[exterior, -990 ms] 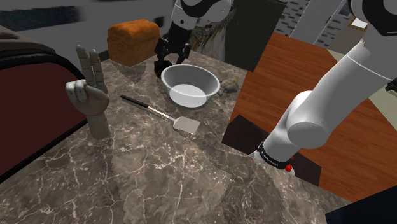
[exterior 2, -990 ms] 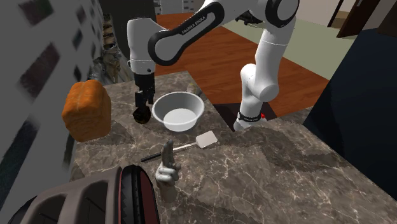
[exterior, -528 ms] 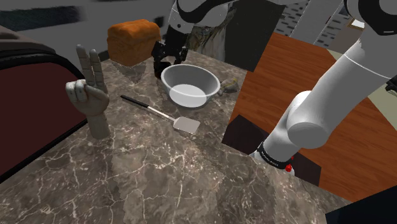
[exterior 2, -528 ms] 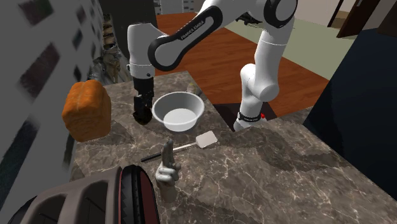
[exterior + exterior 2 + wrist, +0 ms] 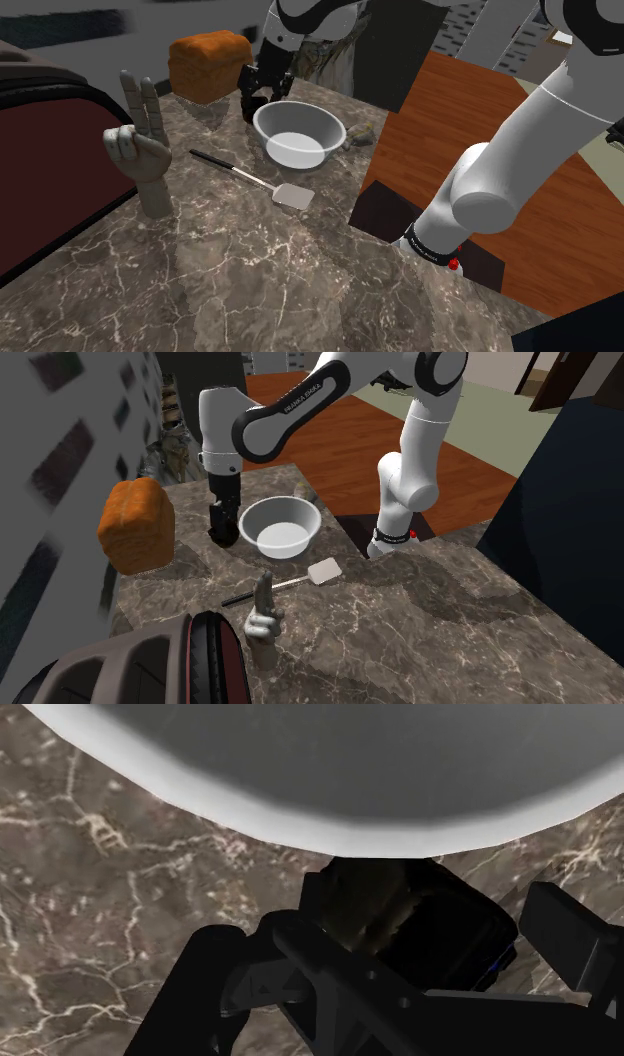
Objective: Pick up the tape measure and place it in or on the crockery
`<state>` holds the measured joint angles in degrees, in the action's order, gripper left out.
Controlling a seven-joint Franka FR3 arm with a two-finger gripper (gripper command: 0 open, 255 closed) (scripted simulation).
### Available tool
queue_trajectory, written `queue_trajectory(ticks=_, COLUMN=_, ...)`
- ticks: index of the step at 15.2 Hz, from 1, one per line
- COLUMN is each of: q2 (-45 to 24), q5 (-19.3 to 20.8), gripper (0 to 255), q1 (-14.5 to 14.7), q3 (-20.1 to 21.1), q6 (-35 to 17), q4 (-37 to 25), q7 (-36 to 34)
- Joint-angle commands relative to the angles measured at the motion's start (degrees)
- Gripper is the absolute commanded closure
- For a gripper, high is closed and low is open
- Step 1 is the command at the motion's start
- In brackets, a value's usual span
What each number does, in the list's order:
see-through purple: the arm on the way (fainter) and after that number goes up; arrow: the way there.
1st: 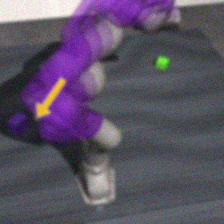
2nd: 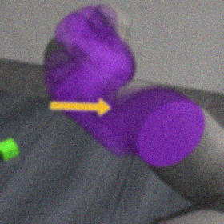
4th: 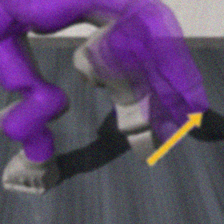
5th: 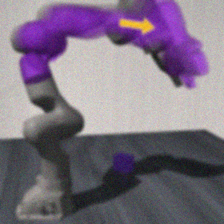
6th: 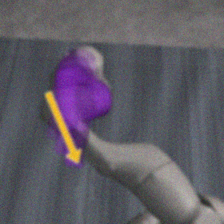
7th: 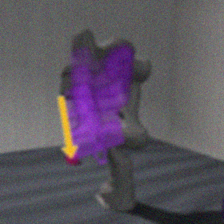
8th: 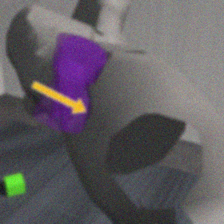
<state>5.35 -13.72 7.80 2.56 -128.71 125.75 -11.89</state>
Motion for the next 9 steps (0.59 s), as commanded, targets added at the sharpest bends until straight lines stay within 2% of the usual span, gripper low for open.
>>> queue_trajectory(ticks=1, q2=-0.7, q5=0.3, gripper=255, q1=-0.4, q3=-0.4, q6=0.2, q4=0.6, q7=0.1)
queue_trajectory(ticks=5, q2=-0.8, q5=0.1, gripper=255, q1=-0.5, q3=-0.7, q6=-0.7, q4=1.5, q7=0.8)
queue_trajectory(ticks=9, q2=0.4, q5=0.6, gripper=255, q1=-0.5, q3=-0.3, q6=2.0, q4=-0.1, q7=-0.4)
